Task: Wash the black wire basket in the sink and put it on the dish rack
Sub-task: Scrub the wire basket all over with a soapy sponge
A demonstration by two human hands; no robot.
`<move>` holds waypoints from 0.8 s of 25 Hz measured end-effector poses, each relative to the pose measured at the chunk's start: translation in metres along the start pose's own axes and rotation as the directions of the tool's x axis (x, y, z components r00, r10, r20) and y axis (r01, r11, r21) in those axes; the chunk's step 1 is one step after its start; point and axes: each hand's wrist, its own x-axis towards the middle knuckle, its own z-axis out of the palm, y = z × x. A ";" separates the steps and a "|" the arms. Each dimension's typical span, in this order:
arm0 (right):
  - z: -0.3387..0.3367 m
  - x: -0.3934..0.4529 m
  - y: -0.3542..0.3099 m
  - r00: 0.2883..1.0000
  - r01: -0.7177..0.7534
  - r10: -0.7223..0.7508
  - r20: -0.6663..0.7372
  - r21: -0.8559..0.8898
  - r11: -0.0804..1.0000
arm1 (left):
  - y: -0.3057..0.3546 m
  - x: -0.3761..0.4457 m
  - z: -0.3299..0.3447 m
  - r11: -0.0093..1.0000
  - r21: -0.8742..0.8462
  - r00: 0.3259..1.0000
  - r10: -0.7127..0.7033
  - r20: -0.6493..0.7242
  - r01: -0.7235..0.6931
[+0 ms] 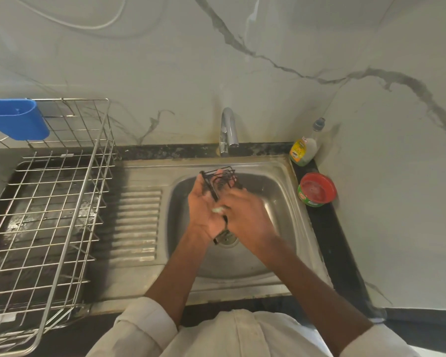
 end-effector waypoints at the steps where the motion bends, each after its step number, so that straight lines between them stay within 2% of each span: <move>1: 0.002 -0.010 0.009 0.998 -0.043 0.044 -0.046 0.023 0.999 | 0.002 0.001 -0.001 1.000 -0.021 1.000 0.024 0.005 -0.024; 3: 0.003 -0.019 0.019 0.979 -0.166 0.171 -0.112 0.048 0.985 | 0.000 0.001 0.001 0.999 -0.017 0.999 0.034 0.010 -0.034; 5: 0.003 -0.019 0.020 0.977 -0.180 0.180 -0.113 0.013 0.984 | -0.005 0.000 0.004 0.997 0.035 0.998 0.062 -0.014 -0.062; 8: 0.002 -0.020 0.030 0.950 -0.240 0.246 -0.193 0.053 0.969 | -0.003 0.003 0.008 0.995 0.058 0.997 0.078 -0.027 -0.076; 11: 0.006 -0.038 0.029 0.974 -0.077 0.100 -0.205 0.114 0.990 | 0.001 0.010 0.004 0.995 -0.028 0.995 0.099 -0.017 -0.099; 13: 0.006 -0.036 0.019 0.974 -0.052 0.081 -0.211 0.139 0.989 | 0.000 0.011 0.002 0.995 -0.032 0.994 0.098 -0.040 -0.100; 16: 0.011 -0.016 0.004 0.989 0.047 -0.035 -0.143 0.082 0.996 | -0.008 0.009 -0.003 0.998 -0.001 0.995 0.059 -0.084 -0.059; 20: 0.004 0.036 -0.012 0.978 -0.153 0.173 -0.115 0.167 0.974 | -0.016 -0.003 0.011 0.998 0.056 0.995 0.017 -0.100 -0.011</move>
